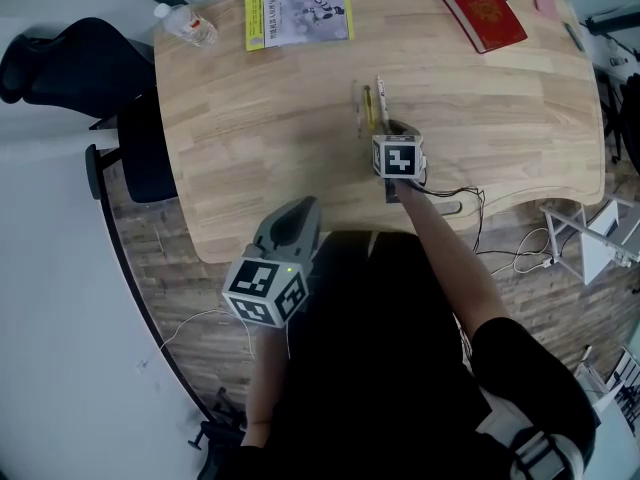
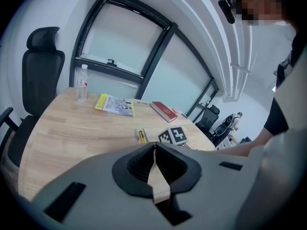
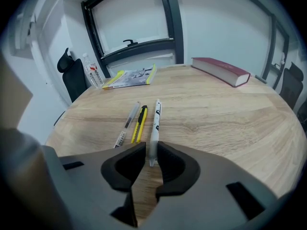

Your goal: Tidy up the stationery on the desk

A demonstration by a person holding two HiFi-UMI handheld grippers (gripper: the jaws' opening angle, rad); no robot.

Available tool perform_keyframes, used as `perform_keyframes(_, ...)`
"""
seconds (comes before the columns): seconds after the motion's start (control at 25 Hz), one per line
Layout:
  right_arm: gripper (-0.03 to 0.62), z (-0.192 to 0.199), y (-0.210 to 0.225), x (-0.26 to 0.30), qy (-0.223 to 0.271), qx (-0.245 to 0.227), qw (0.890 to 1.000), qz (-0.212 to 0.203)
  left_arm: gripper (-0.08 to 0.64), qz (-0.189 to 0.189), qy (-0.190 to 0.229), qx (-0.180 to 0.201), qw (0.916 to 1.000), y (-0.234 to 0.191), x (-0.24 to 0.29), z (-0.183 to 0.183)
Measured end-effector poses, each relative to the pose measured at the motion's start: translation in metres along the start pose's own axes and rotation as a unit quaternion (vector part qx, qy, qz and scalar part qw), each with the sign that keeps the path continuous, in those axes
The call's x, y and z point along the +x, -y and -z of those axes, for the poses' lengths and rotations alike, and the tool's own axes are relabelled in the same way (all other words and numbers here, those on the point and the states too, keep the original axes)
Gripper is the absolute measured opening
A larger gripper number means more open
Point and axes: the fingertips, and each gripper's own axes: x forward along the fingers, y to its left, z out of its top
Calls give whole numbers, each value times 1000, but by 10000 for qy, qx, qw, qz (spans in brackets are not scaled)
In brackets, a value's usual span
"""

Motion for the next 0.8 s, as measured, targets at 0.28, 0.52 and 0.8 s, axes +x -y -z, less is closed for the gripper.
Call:
perform_keyframes(0.28,104,1,-3,-5,105,-30,9999,22,41,9,65,32,10000,-6,-8,0)
perform_keyframes(0.52,104,-3,0,-18,234,-10,9997,108,41,100,107,50,9999,-8,-14,-1)
perform_keyframes(0.8,103,-17,-6,-53,600,-82,9982,9,41,303,65,43,9995,-11,-15,11)
